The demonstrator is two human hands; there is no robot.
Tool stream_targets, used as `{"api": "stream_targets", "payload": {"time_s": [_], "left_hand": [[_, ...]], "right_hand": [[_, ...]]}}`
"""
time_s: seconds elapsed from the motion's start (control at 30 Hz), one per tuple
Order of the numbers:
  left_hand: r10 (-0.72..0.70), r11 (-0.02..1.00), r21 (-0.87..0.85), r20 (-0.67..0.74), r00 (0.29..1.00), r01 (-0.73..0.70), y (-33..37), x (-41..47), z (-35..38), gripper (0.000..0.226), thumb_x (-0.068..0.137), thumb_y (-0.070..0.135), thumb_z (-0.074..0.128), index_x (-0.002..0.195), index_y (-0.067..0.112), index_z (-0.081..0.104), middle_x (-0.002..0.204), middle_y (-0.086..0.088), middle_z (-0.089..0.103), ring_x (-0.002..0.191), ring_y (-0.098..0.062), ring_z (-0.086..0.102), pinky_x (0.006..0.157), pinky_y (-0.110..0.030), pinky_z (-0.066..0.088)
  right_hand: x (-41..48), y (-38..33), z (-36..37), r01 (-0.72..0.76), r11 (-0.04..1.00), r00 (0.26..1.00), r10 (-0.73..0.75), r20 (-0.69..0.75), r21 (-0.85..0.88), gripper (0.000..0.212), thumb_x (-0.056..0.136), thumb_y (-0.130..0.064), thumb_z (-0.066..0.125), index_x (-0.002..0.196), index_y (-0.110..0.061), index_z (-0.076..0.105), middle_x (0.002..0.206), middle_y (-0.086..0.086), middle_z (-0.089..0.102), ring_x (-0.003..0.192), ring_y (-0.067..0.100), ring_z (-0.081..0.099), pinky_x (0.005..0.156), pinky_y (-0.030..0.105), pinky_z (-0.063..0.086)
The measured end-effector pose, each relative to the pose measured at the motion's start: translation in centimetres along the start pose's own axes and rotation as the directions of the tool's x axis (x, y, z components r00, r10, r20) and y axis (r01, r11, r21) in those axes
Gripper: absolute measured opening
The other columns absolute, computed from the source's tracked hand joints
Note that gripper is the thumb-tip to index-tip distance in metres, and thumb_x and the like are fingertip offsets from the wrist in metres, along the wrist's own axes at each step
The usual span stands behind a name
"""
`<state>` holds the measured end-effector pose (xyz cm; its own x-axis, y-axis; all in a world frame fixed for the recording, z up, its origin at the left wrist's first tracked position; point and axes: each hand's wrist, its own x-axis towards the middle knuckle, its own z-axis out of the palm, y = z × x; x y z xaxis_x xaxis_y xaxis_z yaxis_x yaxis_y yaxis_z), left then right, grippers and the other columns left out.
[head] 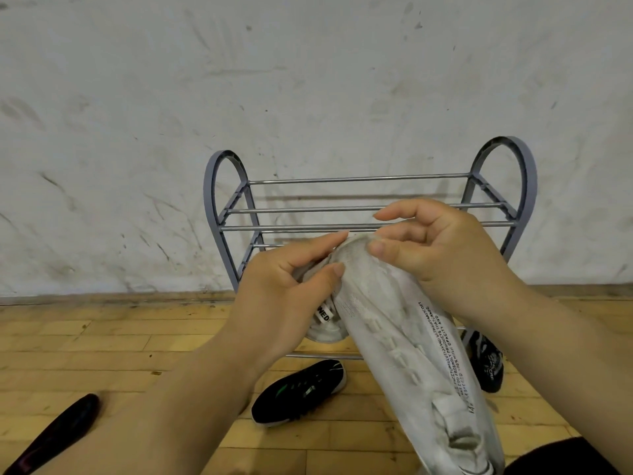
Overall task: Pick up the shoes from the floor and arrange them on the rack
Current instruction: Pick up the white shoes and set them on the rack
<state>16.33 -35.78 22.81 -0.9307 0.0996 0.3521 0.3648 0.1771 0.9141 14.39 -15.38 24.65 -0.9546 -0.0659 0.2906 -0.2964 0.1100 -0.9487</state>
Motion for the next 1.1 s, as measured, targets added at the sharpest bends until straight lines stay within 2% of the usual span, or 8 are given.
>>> {"api": "stream_targets", "payload": {"time_s": [0.2, 0.33, 0.5, 0.63, 0.77, 0.87, 1.0, 1.1], "left_hand": [[-0.048, 0.997, 0.052, -0.166, 0.985, 0.058, -0.7, 1.4, -1.2, 0.037, 0.094, 0.005, 0.073, 0.107, 0.041, 0.074, 0.098, 0.029, 0.076, 0.095, 0.01, 0.07, 0.078, -0.005, 0.05], [-0.066, 0.994, 0.058, -0.351, 0.934, 0.092, -1.5, 2.5, -3.8, 0.035, 0.094, 0.01, 0.074, 0.11, 0.041, 0.075, 0.094, 0.013, 0.08, 0.086, -0.006, 0.073, 0.081, -0.026, 0.061], [-0.177, 0.984, -0.096, -0.41, 0.895, 0.15, -2.0, 3.0, -5.6, 0.03, 0.094, 0.01, 0.073, 0.111, 0.034, 0.077, 0.096, 0.01, 0.081, 0.094, -0.008, 0.077, 0.084, -0.03, 0.061], [-0.302, 0.948, -0.221, -0.404, 0.863, 0.229, -2.8, 2.9, -5.6, 0.028, 0.096, 0.016, 0.072, 0.12, 0.031, 0.074, 0.092, 0.013, 0.08, 0.09, -0.008, 0.077, 0.079, -0.03, 0.062], [-0.387, 0.908, -0.328, -0.425, 0.818, 0.259, -2.9, 2.4, -5.7, 0.043, 0.102, 0.025, 0.064, 0.143, 0.037, 0.059, 0.106, 0.006, 0.074, 0.099, -0.021, 0.074, 0.094, -0.053, 0.06], [-0.304, 0.941, -0.283, -0.459, 0.835, 0.187, -2.8, 1.8, -5.2, 0.048, 0.105, 0.03, 0.057, 0.151, 0.043, 0.047, 0.107, 0.012, 0.07, 0.093, -0.022, 0.066, 0.094, -0.05, 0.058], [-0.224, 0.965, -0.227, -0.436, 0.872, 0.134, -1.7, 1.2, -3.4, 0.05, 0.109, 0.033, 0.049, 0.155, 0.048, 0.037, 0.083, 0.039, 0.069, 0.088, -0.002, 0.066, 0.1, -0.04, 0.056], [-0.188, 0.972, -0.204, -0.386, 0.903, 0.115, -1.0, 0.7, -1.3, 0.051, 0.109, 0.033, 0.048, 0.155, 0.05, 0.035, 0.097, 0.041, 0.069, 0.103, -0.003, 0.07, 0.102, -0.039, 0.053]], "right_hand": [[-0.1, 0.8, -1.1, 0.065, 0.976, 0.981, -0.024, 0.19, -0.21, 0.044, 0.086, -0.024, 0.079, 0.121, -0.047, 0.065, 0.117, -0.025, 0.069, 0.104, -0.003, 0.068, 0.086, 0.016, 0.055], [-0.2, 1.5, -2.7, 0.085, 0.942, 0.902, 0.066, 0.426, -0.325, 0.055, 0.094, -0.027, 0.07, 0.137, -0.057, 0.051, 0.139, -0.044, 0.05, 0.131, -0.02, 0.044, 0.099, 0.008, 0.045], [0.2, 1.8, -3.3, -0.027, 0.962, 0.844, 0.168, 0.509, -0.272, 0.055, 0.098, -0.015, 0.066, 0.14, -0.048, 0.052, 0.136, -0.037, 0.058, 0.127, -0.01, 0.055, 0.098, 0.01, 0.046], [0.1, 1.8, -2.8, -0.029, 0.974, 0.927, 0.111, 0.359, -0.225, 0.048, 0.096, -0.009, 0.066, 0.133, -0.04, 0.063, 0.127, -0.031, 0.067, 0.12, -0.007, 0.061, 0.092, 0.009, 0.048], [0.6, 1.6, -2.0, -0.142, 0.983, 0.989, 0.147, -0.035, 0.118, 0.043, 0.1, -0.009, 0.062, 0.126, -0.042, 0.068, 0.112, -0.017, 0.077, 0.102, 0.006, 0.074, 0.077, 0.021, 0.059], [0.8, 1.9, -1.1, -0.124, 0.984, 0.952, 0.155, -0.263, 0.128, 0.045, 0.102, -0.017, 0.06, 0.135, -0.048, 0.061, 0.129, -0.013, 0.07, 0.111, 0.006, 0.07, 0.096, 0.033, 0.056], [0.4, 2.1, 1.9, -0.121, 0.985, 0.957, 0.149, -0.248, 0.126, 0.049, 0.102, -0.024, 0.06, 0.139, -0.056, 0.053, 0.14, -0.019, 0.062, 0.122, 0.004, 0.063, 0.107, 0.041, 0.052], [0.4, 2.2, 4.2, -0.09, 0.971, 0.972, 0.135, -0.194, 0.223, 0.055, 0.103, -0.021, 0.058, 0.147, -0.051, 0.045, 0.139, -0.017, 0.063, 0.123, 0.007, 0.064, 0.105, 0.041, 0.054]]}}
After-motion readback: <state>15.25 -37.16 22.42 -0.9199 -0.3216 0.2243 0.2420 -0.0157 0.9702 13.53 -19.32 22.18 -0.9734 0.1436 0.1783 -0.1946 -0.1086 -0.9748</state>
